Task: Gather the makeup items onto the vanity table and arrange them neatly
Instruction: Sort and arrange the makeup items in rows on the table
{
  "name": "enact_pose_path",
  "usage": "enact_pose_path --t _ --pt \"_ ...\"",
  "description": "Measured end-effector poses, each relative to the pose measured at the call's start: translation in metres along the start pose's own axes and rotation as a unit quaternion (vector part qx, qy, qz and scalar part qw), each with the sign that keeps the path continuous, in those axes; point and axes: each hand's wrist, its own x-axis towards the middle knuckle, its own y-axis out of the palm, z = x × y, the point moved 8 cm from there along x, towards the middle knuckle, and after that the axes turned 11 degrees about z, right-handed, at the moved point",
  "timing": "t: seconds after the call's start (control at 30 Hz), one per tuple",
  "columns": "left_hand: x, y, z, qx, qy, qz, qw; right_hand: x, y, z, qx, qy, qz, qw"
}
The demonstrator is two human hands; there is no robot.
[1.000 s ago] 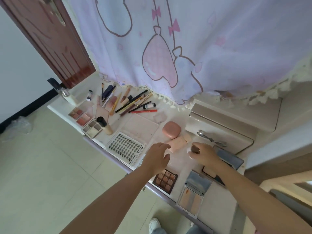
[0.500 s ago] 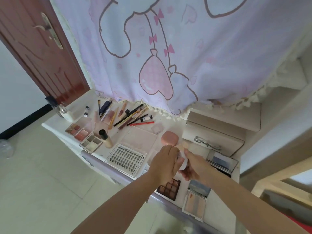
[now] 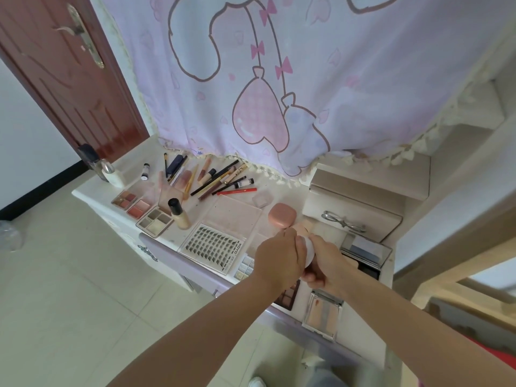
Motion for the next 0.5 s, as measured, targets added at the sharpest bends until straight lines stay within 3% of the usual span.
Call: enact_pose_path --t 0.3,0.5 --pt "0.008 0.022 -0.007 -0.008 -0.052 0.083 0.995 -0.008 -0.006 -0.009 -0.001 -0.008 0.026 1.0" --pt "0.012 0.032 0.001 -0.198 -0.129 0.164 0.958 -0.012 -0.019 0.001 -0.047 -0.003 0.022 0.999"
